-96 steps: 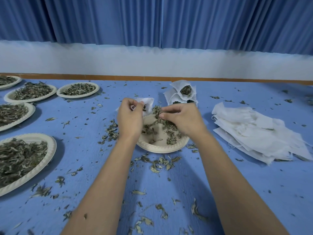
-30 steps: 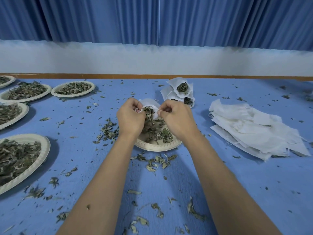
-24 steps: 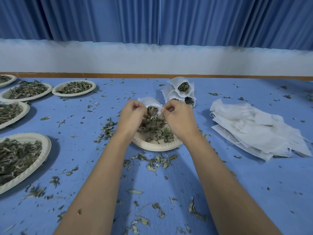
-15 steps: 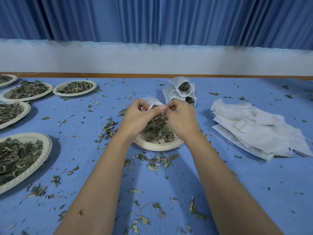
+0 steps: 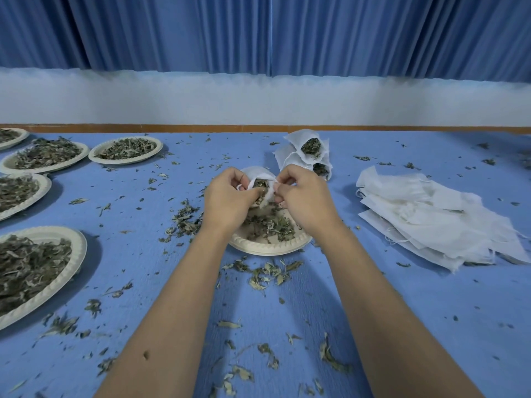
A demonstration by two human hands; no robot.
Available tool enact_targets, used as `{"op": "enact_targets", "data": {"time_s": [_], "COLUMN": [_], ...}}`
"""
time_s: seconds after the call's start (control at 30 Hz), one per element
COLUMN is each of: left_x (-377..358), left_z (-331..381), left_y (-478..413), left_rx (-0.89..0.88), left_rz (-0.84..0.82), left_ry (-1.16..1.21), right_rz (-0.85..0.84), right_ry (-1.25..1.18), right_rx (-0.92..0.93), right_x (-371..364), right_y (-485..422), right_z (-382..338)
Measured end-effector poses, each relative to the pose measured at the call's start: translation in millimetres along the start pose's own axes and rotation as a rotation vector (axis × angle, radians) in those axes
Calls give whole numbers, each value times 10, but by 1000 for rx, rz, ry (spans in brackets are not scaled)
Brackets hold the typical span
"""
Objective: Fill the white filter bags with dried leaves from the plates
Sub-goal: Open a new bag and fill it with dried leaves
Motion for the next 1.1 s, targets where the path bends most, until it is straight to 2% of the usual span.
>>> {"op": "enact_targets", "data": {"time_s": [0.13,0.3,0.33,0.47,0.63,0.73,0.87,0.97,1.03,1.1], "left_x": [91,162,168,208,281,270,256,252,223,184], "left_z": [-60,28,24,-18,-82,-119,-145,-134,-118,-120], "left_y": [-71,-96,-100,-119,-105,-81,-85,-90,-85,-86], "left_rx": [73,0,-1,61,127,157,181,191,194,210], "left_rz": [125,190,187,179,234,223,209,197,162,122], "left_ry": [-45,-105,-97,33,149,189,229,233,265,303], "right_rz": [-110,-137,-170,-371,-492,-427,-183,-20,-81,-250], "right_ry": [30,-97,-49,426,661,565,320,312,394,460], "right_rx": [102,23,17,-10,-19,-2,-63,0,20,5], "right_x": [-85,-98,-126,-240,-322,-396,-301,-104,-157,-372], "right_y": [41,61,64,93,212,200,115,15,2,83], "right_z": [-120,-54,-26,125,140,113,119,68,96,176]}}
Point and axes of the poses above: each hand's wrist, its own y-axis away from the middle knuckle, its own x-axis out of the back of the hand, z = x × y, the point moved 10 cm from there along -y, towards the middle knuckle, and after that the axes turned 8 degrees about z, right-handed, at the moved point
